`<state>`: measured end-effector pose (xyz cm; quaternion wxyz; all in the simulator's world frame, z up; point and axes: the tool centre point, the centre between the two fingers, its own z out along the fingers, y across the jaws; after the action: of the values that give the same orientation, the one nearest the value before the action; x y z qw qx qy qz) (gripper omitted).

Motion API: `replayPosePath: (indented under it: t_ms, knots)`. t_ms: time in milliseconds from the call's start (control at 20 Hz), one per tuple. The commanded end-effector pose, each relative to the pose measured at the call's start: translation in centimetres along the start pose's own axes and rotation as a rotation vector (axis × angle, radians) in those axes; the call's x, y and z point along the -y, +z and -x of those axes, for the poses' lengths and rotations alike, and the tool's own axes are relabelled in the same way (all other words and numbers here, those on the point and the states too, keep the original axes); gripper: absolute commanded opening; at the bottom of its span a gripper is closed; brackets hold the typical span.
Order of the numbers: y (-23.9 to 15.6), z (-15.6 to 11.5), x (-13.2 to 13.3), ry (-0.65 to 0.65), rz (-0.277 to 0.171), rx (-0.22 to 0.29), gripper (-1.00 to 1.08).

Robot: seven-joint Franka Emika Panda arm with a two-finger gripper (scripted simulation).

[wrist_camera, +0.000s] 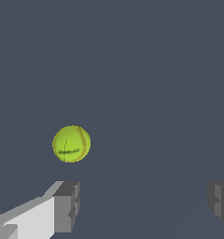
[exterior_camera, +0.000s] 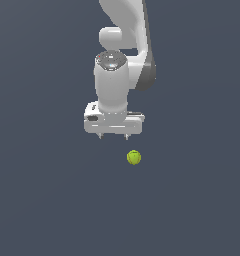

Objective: Pick up the object and move it to a goal position.

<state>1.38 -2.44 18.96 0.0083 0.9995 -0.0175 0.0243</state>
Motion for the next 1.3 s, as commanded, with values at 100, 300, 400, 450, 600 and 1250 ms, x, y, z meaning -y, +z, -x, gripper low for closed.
replayPosePath:
  t_ms: [100,300,400,450,600,1250]
  knots:
    - [0.1,0.0,0.3,-0.007,0.0,-0.001,1.0]
    - [0.5,-0.2,2.1,-0.056,0.0,-0.005,1.0]
    - [0.6,-0.2,2.9,-0.075,0.0,-0.007,1.0]
    - [0.6,-0.2,3.0,-0.079,0.0,-0.007,1.0]
    - [0.6,-0.2,2.9,-0.077,0.0,-0.007,1.0]
    - [6.1,-0.6,6.8,-0.201,-0.011,0.026,1.0]
